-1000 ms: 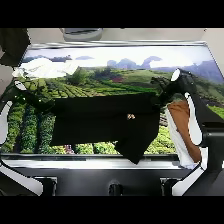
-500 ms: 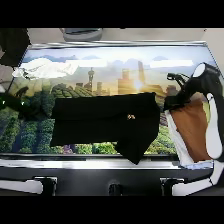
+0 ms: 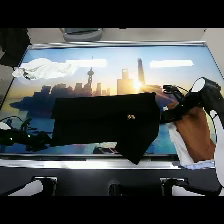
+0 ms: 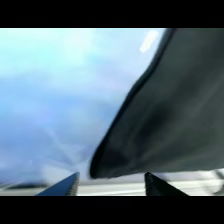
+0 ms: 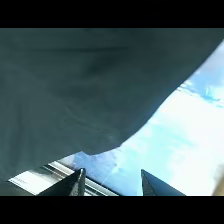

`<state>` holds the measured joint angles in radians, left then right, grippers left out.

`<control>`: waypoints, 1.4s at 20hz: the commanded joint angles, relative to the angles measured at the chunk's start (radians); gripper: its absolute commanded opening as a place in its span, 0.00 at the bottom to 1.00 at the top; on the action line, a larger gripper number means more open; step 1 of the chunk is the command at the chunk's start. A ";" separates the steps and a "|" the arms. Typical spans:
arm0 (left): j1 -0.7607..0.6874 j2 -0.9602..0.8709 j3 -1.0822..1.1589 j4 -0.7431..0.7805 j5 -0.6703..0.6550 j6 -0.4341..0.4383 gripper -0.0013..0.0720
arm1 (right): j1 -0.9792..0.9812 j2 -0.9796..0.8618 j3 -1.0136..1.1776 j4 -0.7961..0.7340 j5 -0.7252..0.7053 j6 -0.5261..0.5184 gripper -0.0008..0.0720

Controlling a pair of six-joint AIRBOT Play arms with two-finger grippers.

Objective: Fold the shirts.

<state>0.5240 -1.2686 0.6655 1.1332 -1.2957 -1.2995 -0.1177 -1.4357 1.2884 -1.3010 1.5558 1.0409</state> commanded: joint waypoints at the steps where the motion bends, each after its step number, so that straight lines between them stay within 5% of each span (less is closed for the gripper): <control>1: -0.001 0.005 -0.051 -0.072 0.146 0.021 0.66 | 0.003 0.016 -0.019 0.004 0.017 -0.032 0.61; 3: -0.008 0.005 -0.051 -0.087 0.173 0.005 0.56 | 0.003 0.017 -0.019 -0.005 0.039 -0.041 0.61; 6: -0.010 0.005 -0.051 -0.087 0.174 -0.002 0.07 | 0.003 0.032 -0.032 -0.040 0.038 -0.039 0.61; 12: -0.010 0.008 -0.051 -0.087 0.171 0.000 0.06 | 0.003 0.147 -0.487 0.136 -0.213 -0.008 0.70; 19: -0.010 0.010 -0.051 -0.088 0.171 0.018 0.06 | 0.003 0.138 -0.671 0.360 -0.473 -0.009 0.68; 20: -0.010 0.010 -0.051 -0.087 0.171 0.019 0.06 | 0.003 0.135 -0.679 0.379 -0.486 -0.009 0.62; 23: -0.010 0.010 -0.050 -0.087 0.185 0.018 0.06 | 0.003 0.130 -0.681 0.376 -0.482 -0.005 0.08; 28: -0.007 0.069 0.048 -0.087 0.166 0.078 0.05 | 0.003 0.177 -0.536 0.290 -0.399 -0.089 0.07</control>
<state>0.5156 -1.2423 0.6548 1.0729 -1.0889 -1.2514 -0.1143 -1.2888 0.6785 -0.9943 1.0874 0.9886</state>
